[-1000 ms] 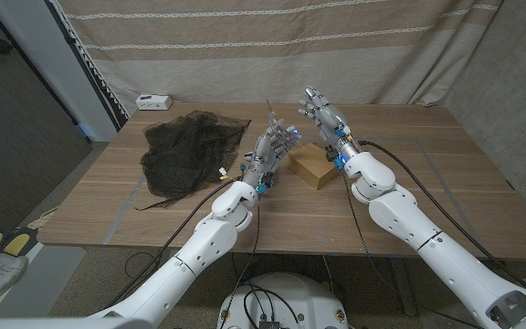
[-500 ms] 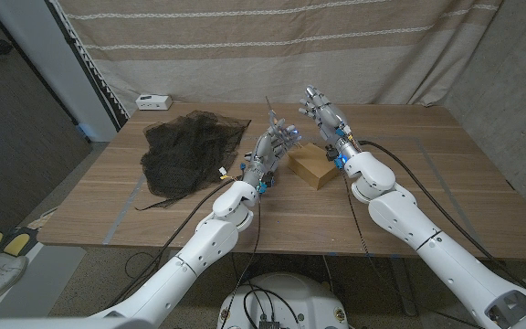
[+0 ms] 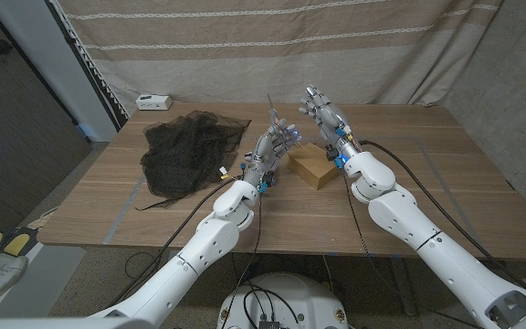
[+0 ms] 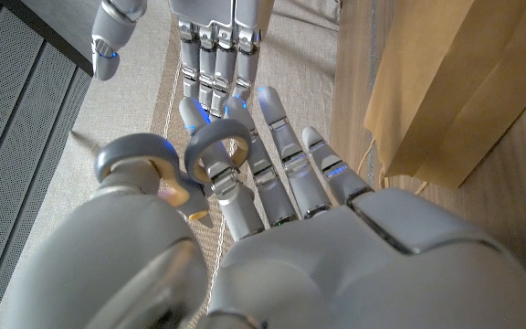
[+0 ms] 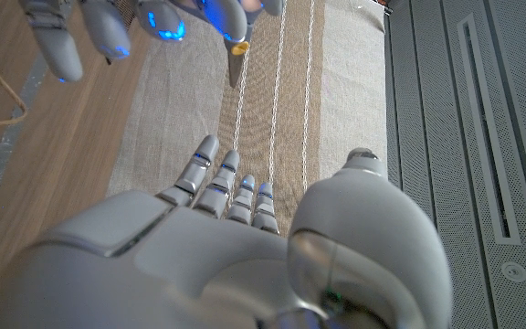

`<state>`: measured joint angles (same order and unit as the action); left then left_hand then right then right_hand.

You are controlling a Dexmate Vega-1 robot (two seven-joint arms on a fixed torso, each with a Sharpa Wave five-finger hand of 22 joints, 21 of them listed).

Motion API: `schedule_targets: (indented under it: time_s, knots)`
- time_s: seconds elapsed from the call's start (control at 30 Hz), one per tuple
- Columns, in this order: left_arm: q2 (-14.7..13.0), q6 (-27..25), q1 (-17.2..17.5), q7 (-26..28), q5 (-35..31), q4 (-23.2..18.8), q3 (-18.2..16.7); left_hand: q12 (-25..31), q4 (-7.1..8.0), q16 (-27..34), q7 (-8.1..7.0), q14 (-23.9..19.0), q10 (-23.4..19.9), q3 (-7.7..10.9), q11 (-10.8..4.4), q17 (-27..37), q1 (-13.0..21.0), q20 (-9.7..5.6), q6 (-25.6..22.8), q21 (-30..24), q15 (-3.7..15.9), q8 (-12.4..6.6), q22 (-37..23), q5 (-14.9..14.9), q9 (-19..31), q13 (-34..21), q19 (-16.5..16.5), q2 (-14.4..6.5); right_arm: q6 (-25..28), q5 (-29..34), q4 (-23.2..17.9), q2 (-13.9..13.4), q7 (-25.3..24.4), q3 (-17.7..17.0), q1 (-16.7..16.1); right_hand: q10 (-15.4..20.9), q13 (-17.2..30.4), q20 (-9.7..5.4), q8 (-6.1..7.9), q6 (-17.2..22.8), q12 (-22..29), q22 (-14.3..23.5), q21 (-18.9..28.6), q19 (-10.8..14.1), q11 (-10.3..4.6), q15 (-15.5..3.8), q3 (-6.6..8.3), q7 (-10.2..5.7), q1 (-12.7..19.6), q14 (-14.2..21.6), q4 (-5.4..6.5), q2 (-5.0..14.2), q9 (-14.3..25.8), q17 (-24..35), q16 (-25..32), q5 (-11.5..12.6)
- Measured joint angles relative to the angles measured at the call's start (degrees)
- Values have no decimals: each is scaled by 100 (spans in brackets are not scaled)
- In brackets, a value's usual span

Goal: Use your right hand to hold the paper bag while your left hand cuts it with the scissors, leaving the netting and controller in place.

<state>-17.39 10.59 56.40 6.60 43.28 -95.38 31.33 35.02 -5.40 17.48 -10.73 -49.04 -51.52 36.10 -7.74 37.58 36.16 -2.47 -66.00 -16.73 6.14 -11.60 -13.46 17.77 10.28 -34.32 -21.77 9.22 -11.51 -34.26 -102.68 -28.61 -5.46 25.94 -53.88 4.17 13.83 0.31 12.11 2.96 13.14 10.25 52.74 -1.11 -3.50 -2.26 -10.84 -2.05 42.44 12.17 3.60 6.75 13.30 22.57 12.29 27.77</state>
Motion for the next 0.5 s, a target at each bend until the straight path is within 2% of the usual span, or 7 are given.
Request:
schedule_targets:
  time_s: [0.13,0.27,0.3,0.4,0.43,0.5]
  knots:
    - [10,0,-4,18,-2,6,2,67,-17,0,-1,25,1,-17,0,38,0,0,0,0,17,0,-27,0,0,-101,0,0,0,12,-12,-3,-10,-1,-5,0,0,0,0,0,22,0,-23,0,0,0,0,0,-6,0,0,6,0,0,0,0]
    - [8,-43,-5,168,-94,-6,6,251,-95,-24,-2,54,2,-95,0,90,-5,0,-2,0,-10,2,-27,0,0,-371,0,5,-5,26,-26,-4,-22,-3,-7,0,0,0,0,0,22,0,-23,0,0,0,0,0,-6,0,0,6,0,-26,0,0]
    - [3,-51,-5,193,-113,-19,8,309,-120,-40,-3,96,13,-125,-11,103,-74,0,-3,0,-12,26,-27,15,0,-447,0,71,-7,29,-27,-4,-24,-4,-7,1,0,0,0,0,22,0,-23,0,1,0,0,0,-6,0,0,6,0,-27,0,0]
    - [-8,-51,-10,193,-113,-39,8,424,-99,-68,0,115,34,-352,-32,129,-371,0,4,0,-13,83,-27,83,-1,-628,0,138,-14,34,-33,-4,-25,-4,-7,1,1,0,0,0,22,0,-23,0,1,0,0,0,-6,0,0,6,1,-27,0,0]
    - [-14,-115,-19,400,-258,-49,9,444,-105,-84,-58,149,58,-444,-58,132,-465,0,62,21,-25,90,-24,119,9,-697,0,152,-16,35,-33,-4,-25,-4,-7,1,1,0,0,0,22,0,-23,0,1,0,-4,0,-6,0,-4,6,1,-27,0,0]
    - [-17,-143,-26,461,-298,-58,8,483,-127,-85,-96,172,94,-553,-94,159,-576,0,101,21,-42,91,-14,158,27,-786,0,179,-18,36,-35,-4,-25,-4,-7,1,1,0,0,0,22,0,-23,0,1,0,-22,0,-7,0,-22,5,1,-27,0,0]
